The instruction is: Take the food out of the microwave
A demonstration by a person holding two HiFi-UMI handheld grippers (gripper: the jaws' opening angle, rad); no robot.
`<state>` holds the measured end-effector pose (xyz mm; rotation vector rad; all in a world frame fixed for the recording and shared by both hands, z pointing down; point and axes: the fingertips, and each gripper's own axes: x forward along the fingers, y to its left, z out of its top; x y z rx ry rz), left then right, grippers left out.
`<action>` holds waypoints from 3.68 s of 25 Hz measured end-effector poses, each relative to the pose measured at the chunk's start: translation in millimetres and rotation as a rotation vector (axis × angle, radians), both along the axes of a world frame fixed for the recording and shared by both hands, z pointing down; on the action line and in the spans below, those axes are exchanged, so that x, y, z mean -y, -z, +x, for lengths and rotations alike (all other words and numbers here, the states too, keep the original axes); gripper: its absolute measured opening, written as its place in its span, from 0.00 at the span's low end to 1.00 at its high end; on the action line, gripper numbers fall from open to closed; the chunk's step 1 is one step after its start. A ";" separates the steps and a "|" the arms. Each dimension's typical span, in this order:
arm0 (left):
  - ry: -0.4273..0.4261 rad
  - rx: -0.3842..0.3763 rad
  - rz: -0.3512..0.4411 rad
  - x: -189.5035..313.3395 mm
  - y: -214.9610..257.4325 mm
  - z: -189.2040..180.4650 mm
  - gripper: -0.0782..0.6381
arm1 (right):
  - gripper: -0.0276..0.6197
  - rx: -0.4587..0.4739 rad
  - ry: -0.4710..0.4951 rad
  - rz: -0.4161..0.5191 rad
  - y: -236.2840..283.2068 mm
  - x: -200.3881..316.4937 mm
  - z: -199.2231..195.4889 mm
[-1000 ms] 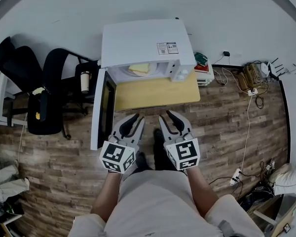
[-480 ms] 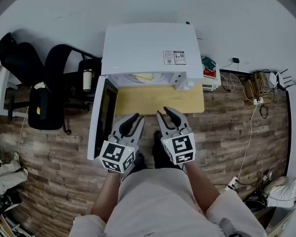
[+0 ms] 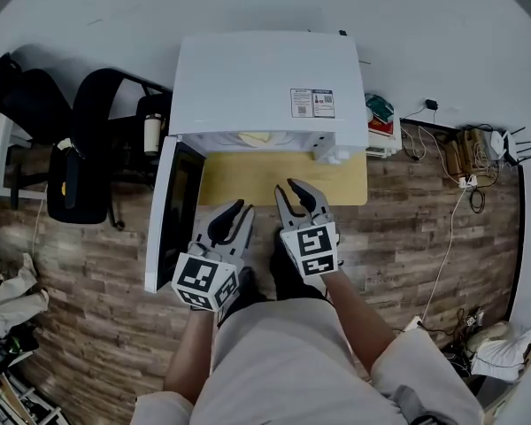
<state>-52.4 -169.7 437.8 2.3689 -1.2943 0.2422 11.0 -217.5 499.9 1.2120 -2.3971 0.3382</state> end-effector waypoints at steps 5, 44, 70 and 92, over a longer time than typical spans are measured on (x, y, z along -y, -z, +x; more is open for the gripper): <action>0.031 0.004 -0.025 12.5 -14.7 4.2 0.20 | 0.18 0.015 0.002 -0.013 -22.4 21.5 2.0; 0.096 0.031 -0.083 46.6 -66.1 -10.9 0.20 | 0.18 0.221 -0.300 -0.226 -136.5 124.0 1.5; 0.073 0.028 -0.100 40.5 -70.2 -24.7 0.20 | 0.19 0.613 -0.698 -0.396 -157.0 148.8 10.2; 0.093 0.047 -0.099 34.8 -69.8 -23.2 0.20 | 0.14 0.595 -0.688 -0.425 -160.1 139.2 11.8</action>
